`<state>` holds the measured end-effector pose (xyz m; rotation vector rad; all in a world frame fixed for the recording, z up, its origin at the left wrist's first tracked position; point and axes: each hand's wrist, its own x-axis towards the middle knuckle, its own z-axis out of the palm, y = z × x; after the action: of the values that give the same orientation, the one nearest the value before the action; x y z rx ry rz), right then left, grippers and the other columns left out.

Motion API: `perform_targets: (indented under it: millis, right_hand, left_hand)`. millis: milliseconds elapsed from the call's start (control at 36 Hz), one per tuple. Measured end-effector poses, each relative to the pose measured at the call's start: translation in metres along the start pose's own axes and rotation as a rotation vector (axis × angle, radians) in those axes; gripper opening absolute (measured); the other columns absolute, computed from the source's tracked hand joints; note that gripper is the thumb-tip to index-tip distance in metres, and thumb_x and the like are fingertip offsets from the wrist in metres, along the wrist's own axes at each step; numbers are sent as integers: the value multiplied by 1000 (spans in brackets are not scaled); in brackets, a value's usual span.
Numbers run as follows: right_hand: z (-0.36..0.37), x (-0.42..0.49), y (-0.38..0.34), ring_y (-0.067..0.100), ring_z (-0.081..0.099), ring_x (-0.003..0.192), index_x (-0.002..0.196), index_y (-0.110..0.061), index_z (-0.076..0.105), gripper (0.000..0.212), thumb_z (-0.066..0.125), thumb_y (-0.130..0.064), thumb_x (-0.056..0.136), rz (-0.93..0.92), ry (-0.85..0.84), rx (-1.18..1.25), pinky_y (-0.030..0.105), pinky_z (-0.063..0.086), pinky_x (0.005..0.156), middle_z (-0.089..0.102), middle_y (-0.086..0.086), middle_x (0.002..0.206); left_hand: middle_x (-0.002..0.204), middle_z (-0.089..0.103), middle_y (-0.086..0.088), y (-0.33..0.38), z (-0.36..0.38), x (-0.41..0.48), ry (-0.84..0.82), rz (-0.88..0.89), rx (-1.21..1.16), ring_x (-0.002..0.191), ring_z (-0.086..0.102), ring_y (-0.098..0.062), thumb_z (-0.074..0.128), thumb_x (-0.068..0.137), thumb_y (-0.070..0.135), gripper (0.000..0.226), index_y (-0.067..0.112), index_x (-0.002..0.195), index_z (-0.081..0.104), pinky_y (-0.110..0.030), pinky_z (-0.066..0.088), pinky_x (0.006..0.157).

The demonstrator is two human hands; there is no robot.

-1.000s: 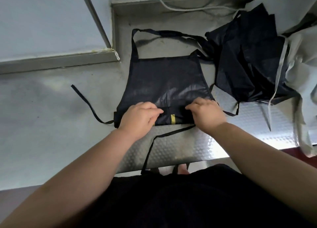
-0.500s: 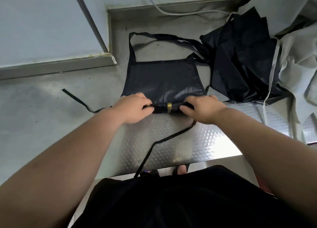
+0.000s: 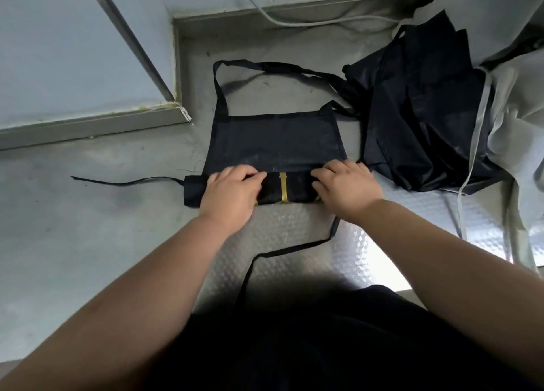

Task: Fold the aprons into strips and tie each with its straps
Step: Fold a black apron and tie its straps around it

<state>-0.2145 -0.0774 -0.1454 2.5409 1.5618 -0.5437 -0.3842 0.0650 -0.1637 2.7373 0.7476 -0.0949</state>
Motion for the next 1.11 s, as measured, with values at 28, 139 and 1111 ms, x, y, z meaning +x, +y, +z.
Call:
perform_targets:
  millis: [28,139,1111]
  right_hand:
    - [-2,1,2,24,40,125,140,-28,40,51,36,-51,95,-5,-12,26,36,26,104,44,0,138]
    - [-10,6,5,20,41,125,138,-30,43,69,49,-68,81,-66,-64,-36,35,23,104,41,-3,139]
    - [-16,39,10,21,44,127,142,-23,39,54,43,-48,94,-47,18,36,34,22,108,44,-1,142]
  left_hand:
    - [141,41,4,2,0,-1,-41,-13,-3,130,34,-20,39,97,45,50,25,143,40,-36,20,108]
    - [143,23,4,0,-4,-1,-189,-10,8,134,18,-17,50,75,73,89,26,148,28,-34,12,113]
    - [138,39,8,-25,-22,37,-145,-111,68,130,33,-17,51,79,68,73,33,142,36,-37,18,110]
